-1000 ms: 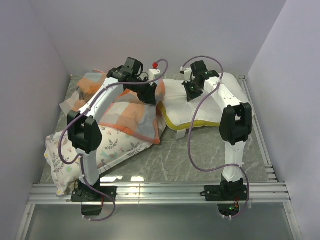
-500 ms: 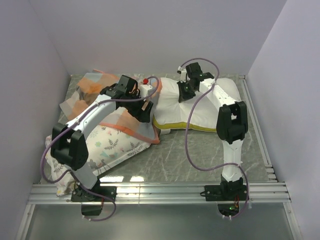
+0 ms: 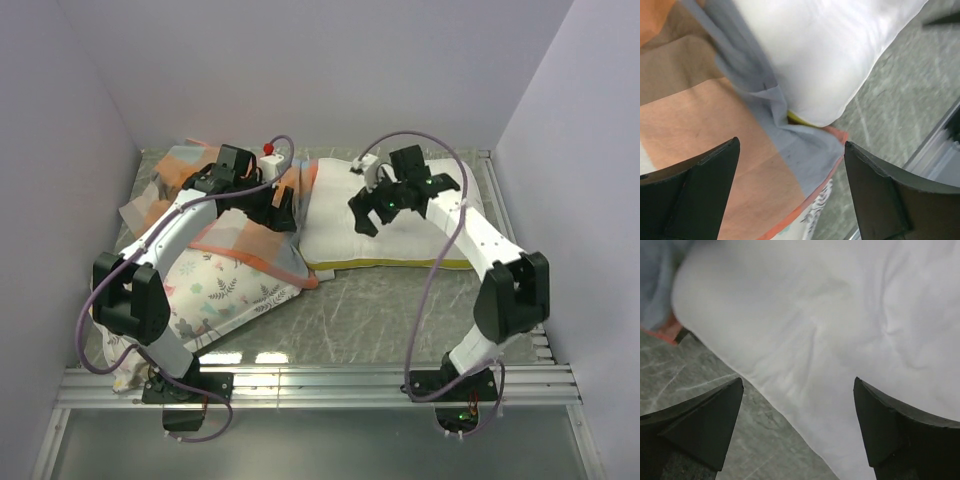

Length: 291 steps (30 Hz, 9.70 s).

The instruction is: Put the pillow into the pillowcase

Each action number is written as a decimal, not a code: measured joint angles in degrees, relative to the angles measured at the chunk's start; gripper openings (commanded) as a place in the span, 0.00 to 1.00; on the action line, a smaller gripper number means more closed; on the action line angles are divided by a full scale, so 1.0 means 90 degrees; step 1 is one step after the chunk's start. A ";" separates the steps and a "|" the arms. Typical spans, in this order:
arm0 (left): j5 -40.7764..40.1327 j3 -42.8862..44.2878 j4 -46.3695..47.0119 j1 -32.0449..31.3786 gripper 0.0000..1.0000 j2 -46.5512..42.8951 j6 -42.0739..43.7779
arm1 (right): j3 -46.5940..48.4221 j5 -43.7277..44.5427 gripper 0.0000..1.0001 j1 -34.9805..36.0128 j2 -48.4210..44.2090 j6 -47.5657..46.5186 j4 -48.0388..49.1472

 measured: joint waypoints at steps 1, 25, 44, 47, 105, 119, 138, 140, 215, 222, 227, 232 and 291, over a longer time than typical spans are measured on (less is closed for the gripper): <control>0.0039 0.0000 0.0041 0.0010 0.92 0.0000 -0.0085 | -0.0197 0.0002 0.98 0.0189 -0.0243 -0.0226 0.0185; -0.1190 -0.0498 0.0495 -0.0325 0.78 -0.0272 -0.0622 | -0.0260 0.0352 0.00 0.1205 0.1251 -0.1348 0.1613; -0.1207 -0.0692 0.1700 -0.0658 0.64 0.0549 -0.0996 | 0.0160 -0.0294 0.00 0.0780 0.1258 -0.0321 0.1115; -0.1018 -0.0692 0.1756 -0.0670 0.66 0.0580 -0.1066 | 0.0160 -0.0291 0.00 0.0780 0.1258 -0.0291 0.1110; -0.1931 0.3570 0.1137 0.0340 0.70 0.2718 -0.1127 | -0.0092 -0.0765 0.70 0.1336 0.0600 0.1022 0.0440; -0.2319 0.4124 0.1207 0.0078 0.70 0.3966 -0.0942 | 0.2834 0.0636 0.80 0.0034 0.1989 0.1214 -0.0148; -0.2268 0.4163 0.2055 0.0100 0.71 0.4303 -0.1389 | 0.4840 0.0345 0.46 0.0068 0.4651 0.1549 0.0398; -0.2251 0.4206 0.1965 0.0102 0.69 0.4439 -0.1460 | 0.4651 0.0109 0.36 0.0129 0.4612 0.1452 0.0386; -0.1411 0.4080 0.1171 -0.0075 0.44 0.4585 -0.1960 | 0.4454 -0.0690 0.00 -0.0102 0.4561 0.0238 -0.0738; -0.1433 0.4031 0.1132 -0.0109 0.33 0.4534 -0.1923 | 0.4454 -0.0833 0.00 -0.0102 0.4459 0.0476 -0.0758; -0.1073 0.4031 0.1569 -0.0119 0.18 0.4522 -0.2283 | 0.4313 -0.0962 0.00 -0.0102 0.4255 0.0838 -0.0719; -0.0697 0.4034 0.2047 -0.0238 0.00 0.4522 -0.2744 | 0.3818 -0.1200 0.00 -0.0100 0.3806 0.1180 -0.0498; -0.0920 -0.2322 0.1693 -0.0668 0.99 -0.1117 -0.0568 | -0.1503 0.0916 0.91 0.0141 -0.1474 0.0831 0.0410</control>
